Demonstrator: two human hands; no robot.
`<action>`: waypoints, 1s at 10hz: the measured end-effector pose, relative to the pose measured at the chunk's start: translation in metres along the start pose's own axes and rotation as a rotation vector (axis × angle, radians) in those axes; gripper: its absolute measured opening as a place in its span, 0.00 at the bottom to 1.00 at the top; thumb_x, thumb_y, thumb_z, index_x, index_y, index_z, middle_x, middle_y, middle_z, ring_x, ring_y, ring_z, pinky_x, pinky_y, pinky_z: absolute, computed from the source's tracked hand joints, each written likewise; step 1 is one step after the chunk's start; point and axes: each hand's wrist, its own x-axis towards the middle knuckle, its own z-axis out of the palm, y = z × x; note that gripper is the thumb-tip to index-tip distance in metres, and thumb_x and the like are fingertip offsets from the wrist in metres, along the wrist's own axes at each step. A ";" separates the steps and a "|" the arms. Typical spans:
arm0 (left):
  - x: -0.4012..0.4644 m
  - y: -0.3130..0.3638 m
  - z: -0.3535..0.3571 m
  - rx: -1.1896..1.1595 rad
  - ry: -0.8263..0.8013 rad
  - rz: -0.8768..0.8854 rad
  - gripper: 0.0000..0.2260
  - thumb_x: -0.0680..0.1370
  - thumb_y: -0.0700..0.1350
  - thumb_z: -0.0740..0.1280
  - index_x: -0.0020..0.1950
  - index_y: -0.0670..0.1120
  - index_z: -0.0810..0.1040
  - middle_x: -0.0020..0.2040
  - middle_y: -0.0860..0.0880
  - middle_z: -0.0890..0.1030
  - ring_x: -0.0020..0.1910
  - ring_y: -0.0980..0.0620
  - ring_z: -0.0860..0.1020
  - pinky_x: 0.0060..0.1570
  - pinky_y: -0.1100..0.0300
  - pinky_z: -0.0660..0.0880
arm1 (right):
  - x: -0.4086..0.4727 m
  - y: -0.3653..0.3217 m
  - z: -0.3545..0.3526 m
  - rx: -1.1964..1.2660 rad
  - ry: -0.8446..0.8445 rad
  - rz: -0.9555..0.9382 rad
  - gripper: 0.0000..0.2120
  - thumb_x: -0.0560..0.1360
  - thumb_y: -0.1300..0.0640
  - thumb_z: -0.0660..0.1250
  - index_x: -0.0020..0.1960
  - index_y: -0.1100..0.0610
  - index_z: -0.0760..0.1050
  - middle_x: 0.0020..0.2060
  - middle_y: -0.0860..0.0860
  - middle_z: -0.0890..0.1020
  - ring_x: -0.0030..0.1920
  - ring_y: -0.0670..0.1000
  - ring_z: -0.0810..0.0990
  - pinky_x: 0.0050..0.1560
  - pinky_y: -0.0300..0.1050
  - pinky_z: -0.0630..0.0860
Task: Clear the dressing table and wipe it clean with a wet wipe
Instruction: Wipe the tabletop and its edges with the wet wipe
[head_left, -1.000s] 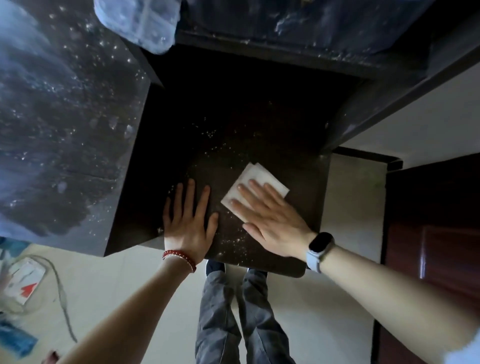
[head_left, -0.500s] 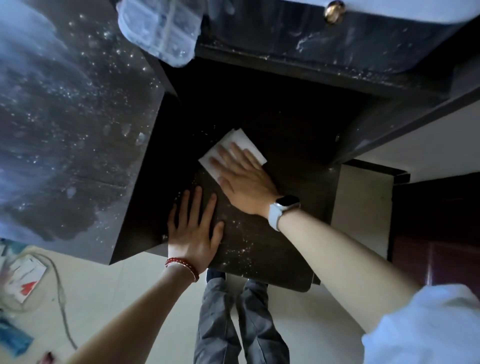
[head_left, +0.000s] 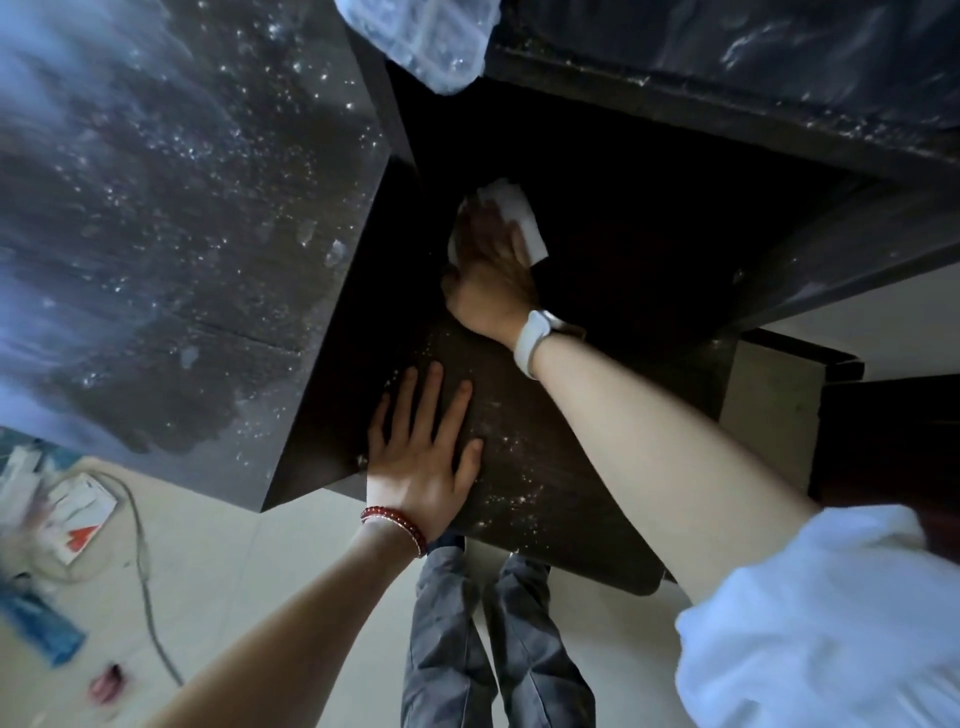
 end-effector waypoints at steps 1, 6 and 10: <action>0.000 -0.002 -0.001 -0.009 0.010 0.018 0.25 0.75 0.56 0.51 0.71 0.50 0.60 0.72 0.42 0.63 0.71 0.44 0.55 0.66 0.47 0.51 | -0.005 0.020 -0.006 -0.041 -0.053 -0.118 0.29 0.79 0.54 0.52 0.76 0.56 0.43 0.76 0.51 0.44 0.75 0.51 0.41 0.71 0.43 0.37; 0.000 -0.001 0.000 -0.031 0.021 0.023 0.25 0.75 0.55 0.53 0.71 0.50 0.62 0.72 0.43 0.63 0.72 0.44 0.56 0.67 0.47 0.52 | -0.001 0.043 -0.001 -0.086 0.196 0.275 0.28 0.78 0.56 0.51 0.75 0.56 0.45 0.76 0.55 0.47 0.75 0.57 0.43 0.72 0.51 0.38; 0.000 -0.001 0.000 -0.041 0.000 0.014 0.25 0.75 0.55 0.52 0.71 0.50 0.61 0.73 0.43 0.62 0.72 0.44 0.55 0.67 0.48 0.51 | -0.036 0.115 -0.032 0.020 0.201 0.529 0.27 0.80 0.54 0.49 0.76 0.51 0.44 0.76 0.53 0.44 0.75 0.55 0.39 0.72 0.51 0.37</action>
